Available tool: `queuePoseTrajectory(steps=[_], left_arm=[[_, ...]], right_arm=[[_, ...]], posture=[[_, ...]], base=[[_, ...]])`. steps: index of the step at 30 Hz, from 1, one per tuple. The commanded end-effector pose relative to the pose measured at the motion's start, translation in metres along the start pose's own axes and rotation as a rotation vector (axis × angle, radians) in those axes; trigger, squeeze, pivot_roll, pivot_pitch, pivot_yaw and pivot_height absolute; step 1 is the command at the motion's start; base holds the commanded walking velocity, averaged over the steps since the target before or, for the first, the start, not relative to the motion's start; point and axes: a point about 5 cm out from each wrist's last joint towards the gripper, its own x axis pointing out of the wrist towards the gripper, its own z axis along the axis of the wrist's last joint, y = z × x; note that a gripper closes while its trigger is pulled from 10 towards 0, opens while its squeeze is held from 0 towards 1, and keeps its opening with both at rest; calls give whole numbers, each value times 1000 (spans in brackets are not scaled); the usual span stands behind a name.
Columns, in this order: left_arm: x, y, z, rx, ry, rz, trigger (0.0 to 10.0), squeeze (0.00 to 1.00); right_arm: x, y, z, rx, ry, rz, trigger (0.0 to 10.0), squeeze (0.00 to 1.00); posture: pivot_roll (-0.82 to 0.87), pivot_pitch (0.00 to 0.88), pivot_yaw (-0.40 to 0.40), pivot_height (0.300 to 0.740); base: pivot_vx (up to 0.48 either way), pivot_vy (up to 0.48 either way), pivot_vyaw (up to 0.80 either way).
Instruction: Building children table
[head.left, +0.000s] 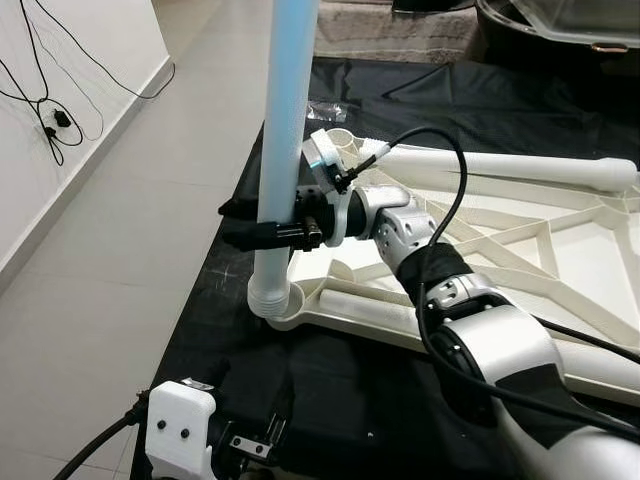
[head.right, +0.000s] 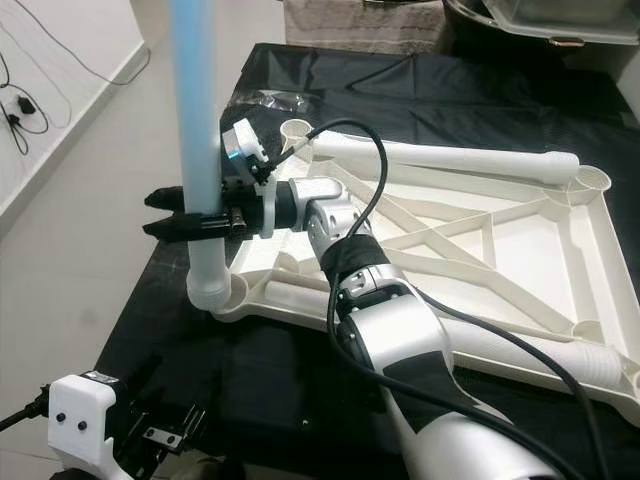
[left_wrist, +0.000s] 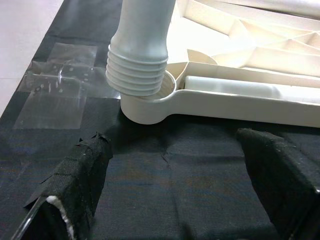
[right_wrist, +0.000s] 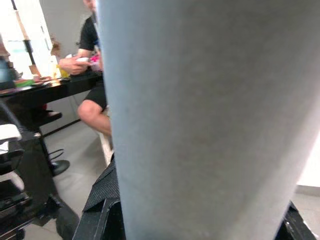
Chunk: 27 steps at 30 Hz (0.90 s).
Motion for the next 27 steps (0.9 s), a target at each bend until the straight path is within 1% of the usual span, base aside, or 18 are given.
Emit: queuePoseTrajectory(steps=[1,5,6,8,10,11,13,15,17,22,24,27], left_arm=[[-2,0,0,9,0,7,10000,0],[-2,0,1,14,-5,15,10000,0],[-2,0,1,15,-5,16,10000,0],[-2,0,1,15,-5,16,10000,0],[-3,0,1,15,-2,17,10000,0],[-3,0,1,15,-2,17,10000,0],[-3,-1,1,14,-1,19,10000,0],[-3,-1,1,15,-1,19,10000,0],[-3,-1,1,19,-2,21,10000,0],[-3,-1,1,20,-3,24,10000,0],[-3,-1,1,20,-3,24,10000,0],[-3,-1,1,21,-3,26,10000,0]], right_arm=[[5,1,-1,-8,14,35,10000,0],[5,2,-4,-15,47,49,10000,0],[5,2,-6,-21,69,50,10000,0],[5,2,-6,-21,69,50,10000,0],[3,2,-10,-40,112,28,10000,0],[3,2,-10,-40,112,28,10000,0],[1,-1,-12,-45,130,-19,10000,0],[0,-1,-13,-39,135,-21,10000,0],[-4,1,-14,-19,152,2,10000,0],[-7,2,-17,-4,175,20,10000,0],[-7,2,-17,-4,175,20,10000,0],[-6,5,-22,-6,206,44,10000,0]], posture=[[120,244,-26,740],[120,244,-26,740],[126,244,-34,740],[126,244,-34,740],[123,247,-29,740],[123,247,-29,740],[123,247,-29,740],[123,247,-29,740],[127,249,-34,740],[124,250,-34,740],[124,250,-34,740],[122,253,-30,740]], base=[[0,0,0],[0,0,0],[0,0,0],[0,0,0],[0,0,0],[0,0,0],[0,0,0],[0,0,0],[0,0,0],[0,0,0],[0,0,0],[0,0,0]])
